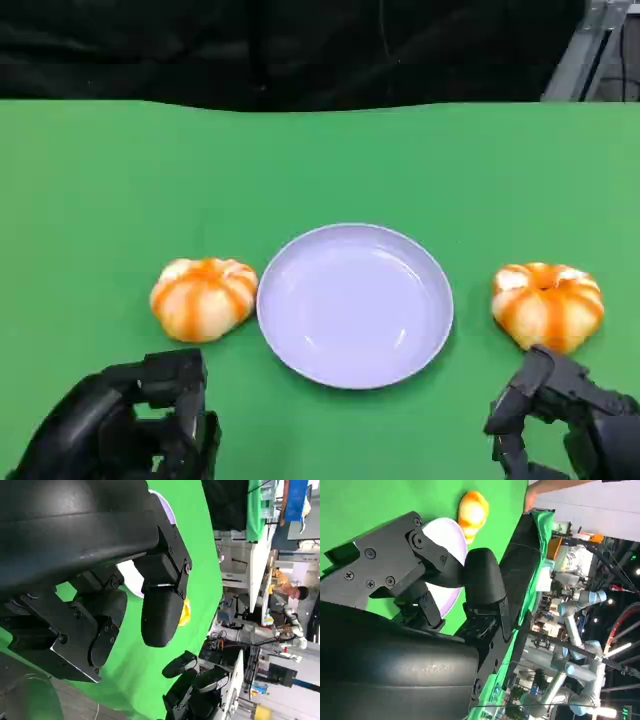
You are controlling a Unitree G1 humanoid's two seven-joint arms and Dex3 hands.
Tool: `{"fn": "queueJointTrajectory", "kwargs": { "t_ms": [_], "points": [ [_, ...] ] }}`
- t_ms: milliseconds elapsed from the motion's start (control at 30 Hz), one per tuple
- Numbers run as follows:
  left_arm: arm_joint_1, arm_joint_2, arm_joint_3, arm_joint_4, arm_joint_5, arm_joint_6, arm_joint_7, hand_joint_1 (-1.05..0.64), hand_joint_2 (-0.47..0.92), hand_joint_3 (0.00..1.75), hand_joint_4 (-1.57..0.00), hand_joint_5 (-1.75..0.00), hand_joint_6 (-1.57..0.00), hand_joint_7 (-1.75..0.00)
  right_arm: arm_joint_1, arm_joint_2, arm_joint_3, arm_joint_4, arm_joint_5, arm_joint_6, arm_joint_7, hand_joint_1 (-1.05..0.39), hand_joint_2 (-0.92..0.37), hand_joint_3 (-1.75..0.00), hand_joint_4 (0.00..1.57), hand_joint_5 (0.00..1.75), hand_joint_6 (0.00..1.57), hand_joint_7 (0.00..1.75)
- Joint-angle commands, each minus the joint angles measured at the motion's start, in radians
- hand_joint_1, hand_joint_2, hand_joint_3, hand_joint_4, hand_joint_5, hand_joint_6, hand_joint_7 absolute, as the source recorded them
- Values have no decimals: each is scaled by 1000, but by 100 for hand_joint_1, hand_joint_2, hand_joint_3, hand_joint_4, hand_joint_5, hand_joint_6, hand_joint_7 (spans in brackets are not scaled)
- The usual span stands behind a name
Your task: Grasp the bread from the table and place it into the plate.
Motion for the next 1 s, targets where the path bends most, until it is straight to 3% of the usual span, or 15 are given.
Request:
{"fn": "queueJointTrajectory", "kwargs": {
  "t_ms": [33,833,900,1000],
  "points": [
    [7,7,-2,-1,13,-17,1,24,49,169,-106,-175,-86,-175,7,-9,-5,0,15,-5,1,-13,-54,-117,80,175,71,158],
    [13,3,1,-3,23,-41,5,24,49,167,-105,-175,-85,-175,6,-9,-7,-3,12,-6,4,-13,-54,-118,81,175,72,159],
    [17,-10,5,-3,23,-60,11,23,51,158,-92,-175,-75,-175,6,-8,-8,-2,7,-7,0,-13,-53,-118,81,175,72,159],
    [19,-13,5,-1,24,-69,11,23,52,155,-89,-175,-72,-175,6,-8,-8,-2,6,-8,0,-13,-53,-118,81,175,72,159]
  ]
}}
